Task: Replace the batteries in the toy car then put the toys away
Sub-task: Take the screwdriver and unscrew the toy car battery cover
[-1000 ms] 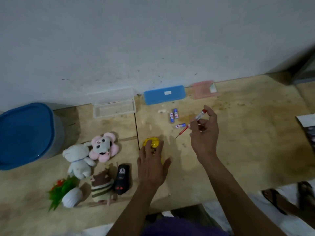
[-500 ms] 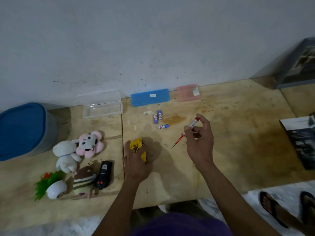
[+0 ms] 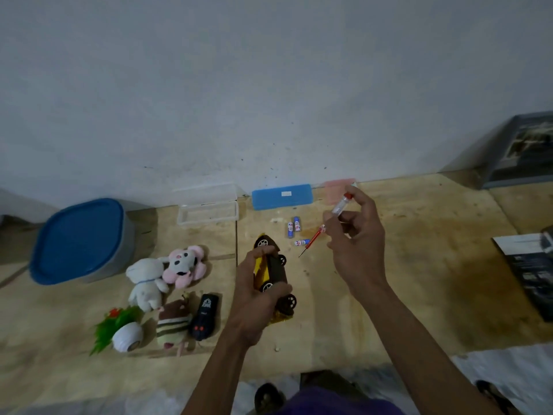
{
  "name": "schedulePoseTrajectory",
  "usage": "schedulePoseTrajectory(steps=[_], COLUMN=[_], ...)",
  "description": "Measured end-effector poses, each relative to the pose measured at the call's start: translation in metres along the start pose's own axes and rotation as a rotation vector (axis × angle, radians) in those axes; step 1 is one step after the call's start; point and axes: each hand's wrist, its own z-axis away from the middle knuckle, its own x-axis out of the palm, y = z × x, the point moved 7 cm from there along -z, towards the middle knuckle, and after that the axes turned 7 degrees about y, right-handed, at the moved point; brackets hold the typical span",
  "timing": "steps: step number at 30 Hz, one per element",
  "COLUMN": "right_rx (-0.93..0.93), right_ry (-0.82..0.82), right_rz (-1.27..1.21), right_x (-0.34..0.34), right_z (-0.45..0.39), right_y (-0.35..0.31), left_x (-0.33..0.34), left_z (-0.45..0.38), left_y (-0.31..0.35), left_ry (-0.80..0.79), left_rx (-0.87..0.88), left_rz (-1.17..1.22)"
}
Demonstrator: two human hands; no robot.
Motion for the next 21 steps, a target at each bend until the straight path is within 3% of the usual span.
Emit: schedulePoseTrajectory(steps=[6, 12, 21], right_rx=[-0.125, -0.180, -0.279], right_ry=[-0.067, -0.184, -0.201], right_rz=[0.017, 0.049, 0.034], right_x=[0.012, 0.044, 0.056], right_z=[0.041, 0.095, 0.145], right_y=[-0.048, -0.063, -0.081], left_x=[-0.043, -0.079, -0.096], left_z=[0.026, 0.051, 0.082], left_y=[0.017, -0.002, 0.015], left_ry=[0.006, -0.033, -0.164], left_rx=[-0.003, -0.119, -0.041], left_rz=[0.231, 0.387, 0.367])
